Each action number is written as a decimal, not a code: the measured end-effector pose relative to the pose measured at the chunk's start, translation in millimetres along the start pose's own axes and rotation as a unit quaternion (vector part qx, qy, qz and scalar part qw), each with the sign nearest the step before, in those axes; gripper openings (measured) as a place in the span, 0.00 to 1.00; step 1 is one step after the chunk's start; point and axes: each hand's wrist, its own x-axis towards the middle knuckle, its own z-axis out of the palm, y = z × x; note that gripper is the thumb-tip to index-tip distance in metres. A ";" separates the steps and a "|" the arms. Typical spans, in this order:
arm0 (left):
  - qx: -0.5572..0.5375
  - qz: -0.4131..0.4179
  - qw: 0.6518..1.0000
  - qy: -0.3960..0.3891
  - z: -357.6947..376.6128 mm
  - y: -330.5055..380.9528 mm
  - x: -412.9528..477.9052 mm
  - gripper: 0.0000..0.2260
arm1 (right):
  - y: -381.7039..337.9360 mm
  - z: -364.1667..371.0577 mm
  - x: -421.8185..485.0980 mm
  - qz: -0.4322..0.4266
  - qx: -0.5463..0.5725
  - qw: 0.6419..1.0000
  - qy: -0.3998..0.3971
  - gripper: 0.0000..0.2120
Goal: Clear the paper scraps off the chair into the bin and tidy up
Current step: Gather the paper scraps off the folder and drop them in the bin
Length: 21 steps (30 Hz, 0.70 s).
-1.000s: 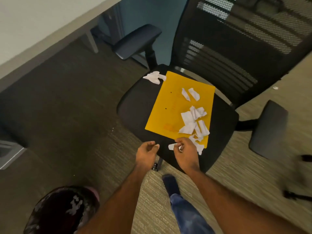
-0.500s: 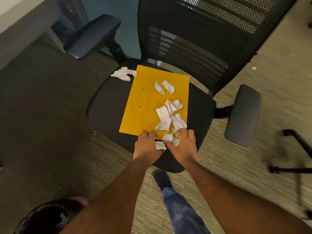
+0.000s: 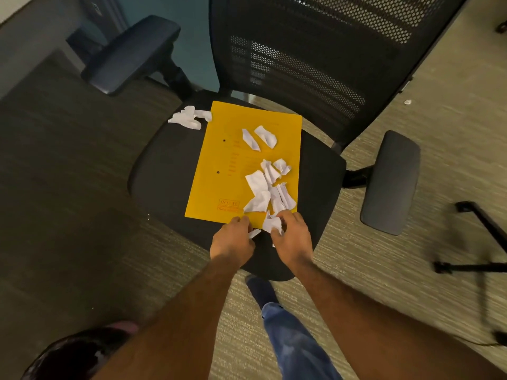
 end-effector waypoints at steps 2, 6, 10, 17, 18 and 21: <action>-0.019 0.000 1.000 0.011 -1.6 1.1 -2.1 0.13 | 1.0 -0.6 0.1 -0.003 0.017 1.000 0.008 0.13; -0.197 -0.022 0.978 0.060 0.3 2.3 -5.9 0.13 | 2.1 -2.8 -1.2 -0.016 0.059 0.998 0.020 0.11; -0.439 -0.042 0.894 0.083 -0.2 8.9 -2.7 0.10 | -4.4 -4.0 -4.2 -0.044 0.107 0.992 0.040 0.09; -0.616 -0.065 0.781 0.074 -10.4 27.9 4.8 0.15 | -23.2 -0.4 -4.8 -0.065 0.189 0.978 0.054 0.06; -0.626 -0.070 0.773 0.078 -11.4 28.9 6.3 0.15 | -25.0 1.1 -5.1 -0.064 0.198 0.977 0.046 0.05; -0.656 -0.086 0.746 0.070 -16.0 32.9 7.9 0.11 | -30.2 5.0 -6.4 -0.067 0.213 0.974 0.039 0.05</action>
